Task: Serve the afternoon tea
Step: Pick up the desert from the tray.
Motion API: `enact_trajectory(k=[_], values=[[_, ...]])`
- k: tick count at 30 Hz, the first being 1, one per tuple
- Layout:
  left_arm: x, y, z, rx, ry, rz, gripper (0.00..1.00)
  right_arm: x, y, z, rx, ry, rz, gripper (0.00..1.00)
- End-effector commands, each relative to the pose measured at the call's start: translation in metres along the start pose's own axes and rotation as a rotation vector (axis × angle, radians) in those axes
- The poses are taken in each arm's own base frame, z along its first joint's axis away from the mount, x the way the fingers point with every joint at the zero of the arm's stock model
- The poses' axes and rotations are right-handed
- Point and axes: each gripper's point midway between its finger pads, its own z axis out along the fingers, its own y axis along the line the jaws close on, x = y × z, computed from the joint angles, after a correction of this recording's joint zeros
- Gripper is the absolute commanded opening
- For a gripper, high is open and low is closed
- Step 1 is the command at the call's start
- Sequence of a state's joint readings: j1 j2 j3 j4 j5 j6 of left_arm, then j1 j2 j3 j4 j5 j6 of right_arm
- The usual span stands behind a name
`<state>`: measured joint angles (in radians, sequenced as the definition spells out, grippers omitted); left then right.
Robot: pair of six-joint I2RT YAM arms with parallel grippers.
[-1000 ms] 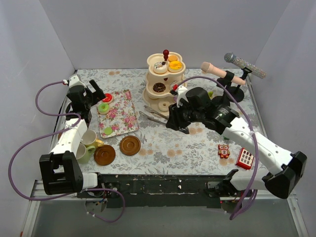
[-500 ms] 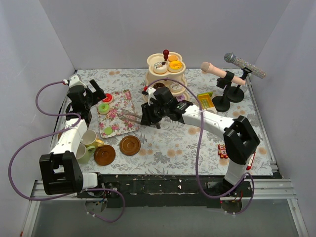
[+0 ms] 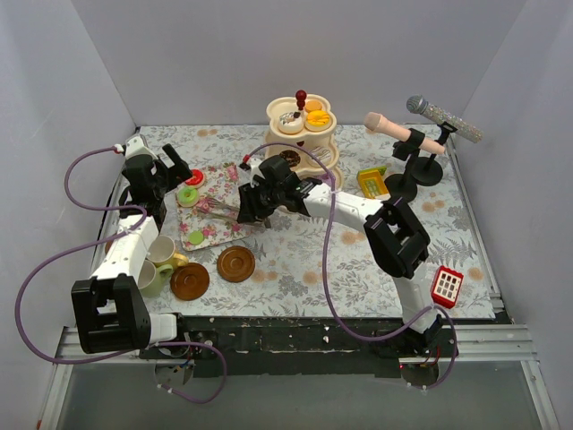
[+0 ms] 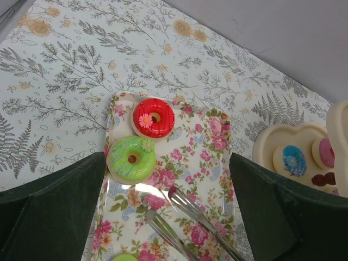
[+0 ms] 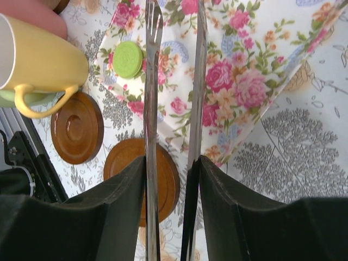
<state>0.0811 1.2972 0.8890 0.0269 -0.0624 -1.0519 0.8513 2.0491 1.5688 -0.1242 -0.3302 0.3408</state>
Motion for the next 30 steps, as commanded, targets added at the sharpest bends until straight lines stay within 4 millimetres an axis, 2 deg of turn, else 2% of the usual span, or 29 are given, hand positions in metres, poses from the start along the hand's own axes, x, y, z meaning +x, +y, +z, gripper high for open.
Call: enact_trajectory(k=[1,9,25,30], values=[[-0.007,-0.005,-0.005,0.021,-0.019,0.0,0.98,-0.027,0.004,0.007,-0.023,-0.053,-0.029,0.5],[-0.007,-0.005,-0.004,0.024,-0.017,-0.002,0.98,-0.026,-0.01,0.028,0.013,-0.022,-0.027,0.5],[-0.007,-0.006,-0.004,0.025,-0.017,-0.003,0.98,-0.033,-0.004,0.042,-0.043,0.001,-0.073,0.5],[-0.006,-0.005,-0.004,0.022,-0.016,-0.002,0.98,-0.034,-0.011,0.049,-0.017,0.013,-0.078,0.5]])
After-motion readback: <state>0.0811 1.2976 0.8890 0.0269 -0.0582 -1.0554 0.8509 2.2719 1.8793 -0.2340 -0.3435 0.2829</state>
